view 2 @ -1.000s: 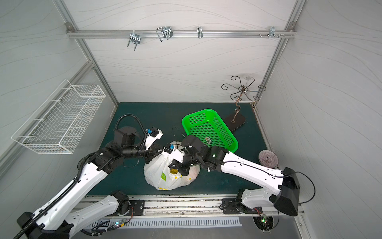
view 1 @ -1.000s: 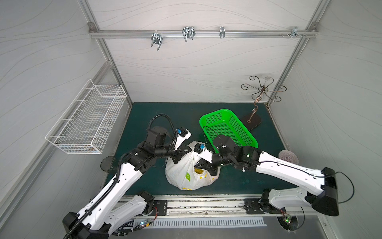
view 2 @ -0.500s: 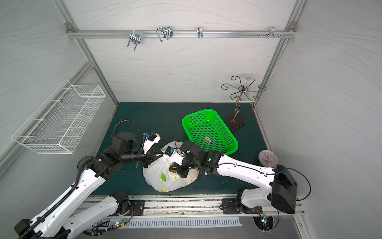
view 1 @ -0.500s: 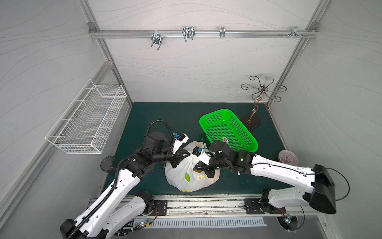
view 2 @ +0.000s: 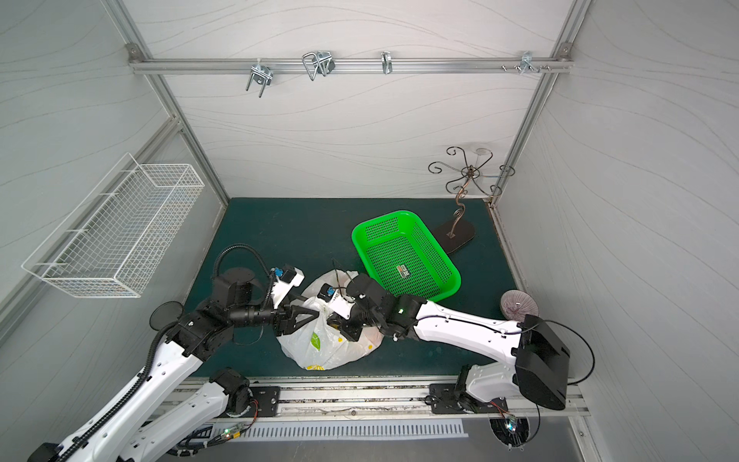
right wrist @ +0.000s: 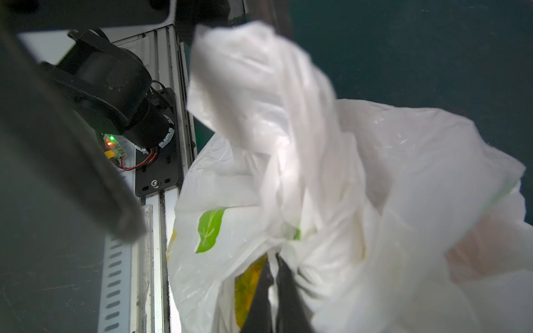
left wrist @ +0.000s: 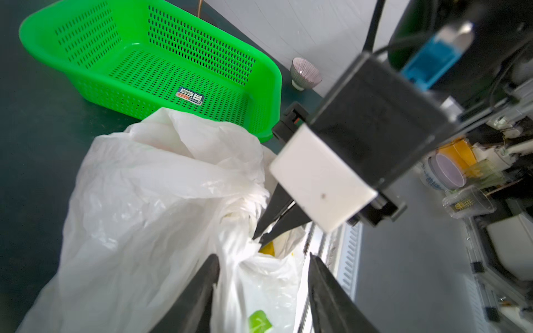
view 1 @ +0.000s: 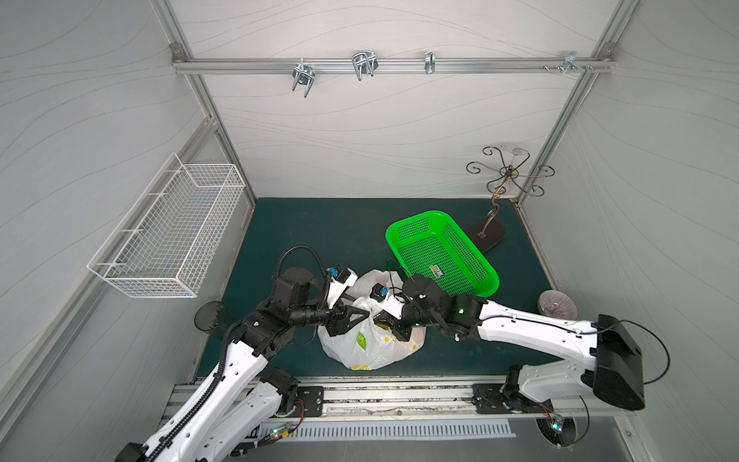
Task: Place the pineapple into a plastic bag & tie a knot
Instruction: Cross the plastic bag at the center of the board.
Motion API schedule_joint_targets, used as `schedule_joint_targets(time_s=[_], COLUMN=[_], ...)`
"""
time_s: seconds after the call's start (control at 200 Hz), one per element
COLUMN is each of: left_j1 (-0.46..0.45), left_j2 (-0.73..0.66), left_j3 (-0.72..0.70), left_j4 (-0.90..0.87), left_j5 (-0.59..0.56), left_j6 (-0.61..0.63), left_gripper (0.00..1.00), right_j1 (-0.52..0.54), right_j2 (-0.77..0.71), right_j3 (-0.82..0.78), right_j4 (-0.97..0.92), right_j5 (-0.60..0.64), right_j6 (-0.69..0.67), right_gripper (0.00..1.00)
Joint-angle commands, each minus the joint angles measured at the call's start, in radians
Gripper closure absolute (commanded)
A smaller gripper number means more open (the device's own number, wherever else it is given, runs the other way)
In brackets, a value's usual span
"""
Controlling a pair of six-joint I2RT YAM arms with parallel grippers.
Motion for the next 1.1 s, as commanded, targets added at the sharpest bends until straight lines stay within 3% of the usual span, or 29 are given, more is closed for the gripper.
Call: schedule_joint_targets(time_s=[0.0,0.06,0.24,0.425,0.53,0.775,1.095], left_j1=[0.022,0.023,0.023,0.023,0.025,0.026,0.026], left_j2=[-0.026,-0.023,0.012,0.075,0.121,0.162,0.19], left_j3=[-0.013,-0.025,-0.071,-0.074,-0.064,-0.067,-0.066], left_j4=[0.061,0.058,0.169,0.254,0.266,0.288,0.308], left_j5=[0.034,0.017,0.013,0.052,0.087,0.136,0.155], left_j6=[0.002,0.027,0.033,0.034,0.045,0.042,0.034], left_gripper=[0.38,0.27,0.08,0.03,0.09,0.42,0.77], right_j1=[0.006,0.006,0.006,0.005,0.006,0.006,0.006], right_j2=[0.005,0.003,-0.002,-0.002,-0.001,0.0,0.005], right_j3=[-0.002,-0.004,-0.013,-0.015,-0.016,-0.018,-0.009], right_j4=[0.036,0.039,0.048,0.055,0.058,0.063,0.061], right_j5=[0.011,0.01,-0.001,-0.002,-0.001,0.001,0.001], right_j6=[0.001,0.002,0.009,0.011,0.012,0.012,0.009], right_gripper=[1.0,1.0,1.0,1.0,1.0,1.0,1.0])
